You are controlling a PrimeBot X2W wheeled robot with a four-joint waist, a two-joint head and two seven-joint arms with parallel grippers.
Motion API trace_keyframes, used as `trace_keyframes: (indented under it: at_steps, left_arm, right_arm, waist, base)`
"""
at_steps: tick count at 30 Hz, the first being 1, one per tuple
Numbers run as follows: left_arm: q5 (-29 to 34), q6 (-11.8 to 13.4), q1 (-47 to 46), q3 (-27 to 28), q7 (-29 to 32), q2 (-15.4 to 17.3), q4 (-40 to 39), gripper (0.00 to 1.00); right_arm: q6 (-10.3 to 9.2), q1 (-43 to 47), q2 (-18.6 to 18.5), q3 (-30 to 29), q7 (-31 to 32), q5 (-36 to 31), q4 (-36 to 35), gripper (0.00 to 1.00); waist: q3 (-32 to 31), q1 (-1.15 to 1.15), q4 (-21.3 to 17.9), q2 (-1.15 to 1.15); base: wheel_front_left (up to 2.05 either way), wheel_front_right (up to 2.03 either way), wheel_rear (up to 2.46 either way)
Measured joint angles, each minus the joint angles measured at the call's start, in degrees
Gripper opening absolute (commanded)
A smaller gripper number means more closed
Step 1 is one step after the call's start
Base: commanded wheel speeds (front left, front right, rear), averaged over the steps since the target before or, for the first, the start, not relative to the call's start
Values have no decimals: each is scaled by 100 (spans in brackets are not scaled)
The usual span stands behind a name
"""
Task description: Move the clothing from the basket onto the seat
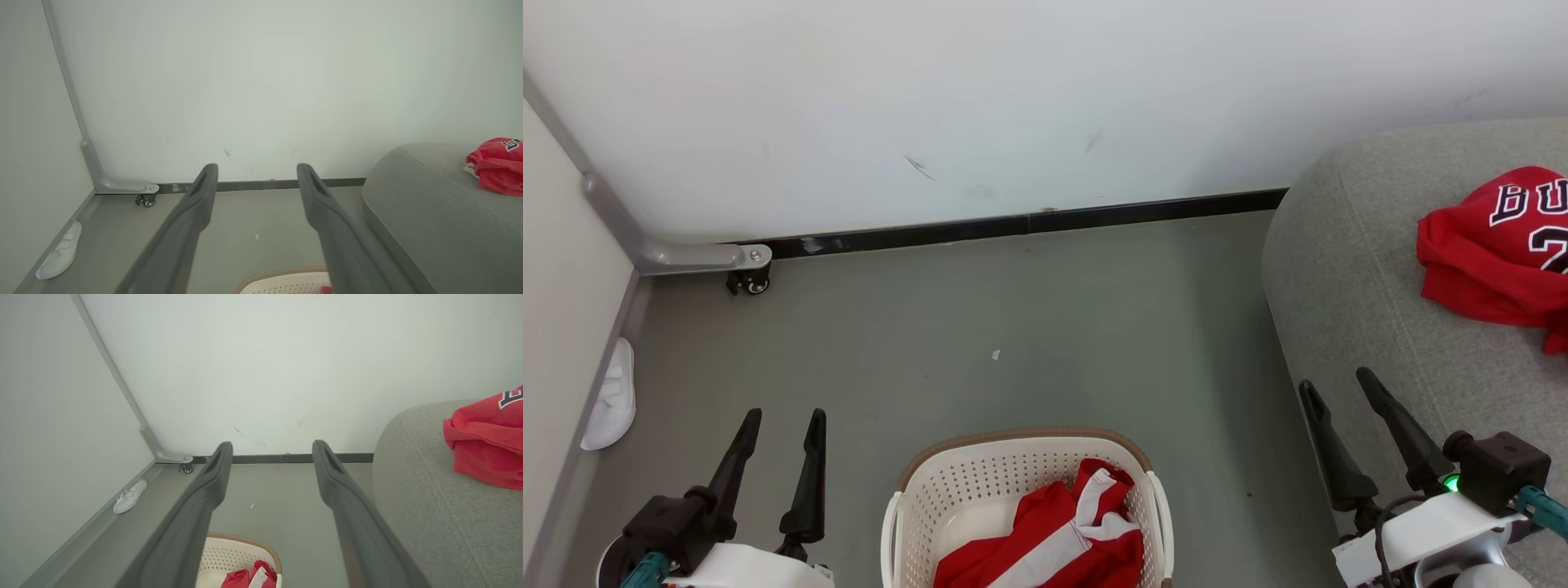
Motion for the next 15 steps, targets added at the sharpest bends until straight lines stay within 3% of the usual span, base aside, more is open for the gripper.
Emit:
trace_keyframes:
  at_steps: [15]
  left_arm:
    - [101, -246, -24, 11, 0, -16, 176, 100]
  right_arm:
    - [0, -18, 121, -43, 0, -94, -123, 100]
  waist:
    - [315, 0, -215, 0]
  base:
    - [0, 0, 0]
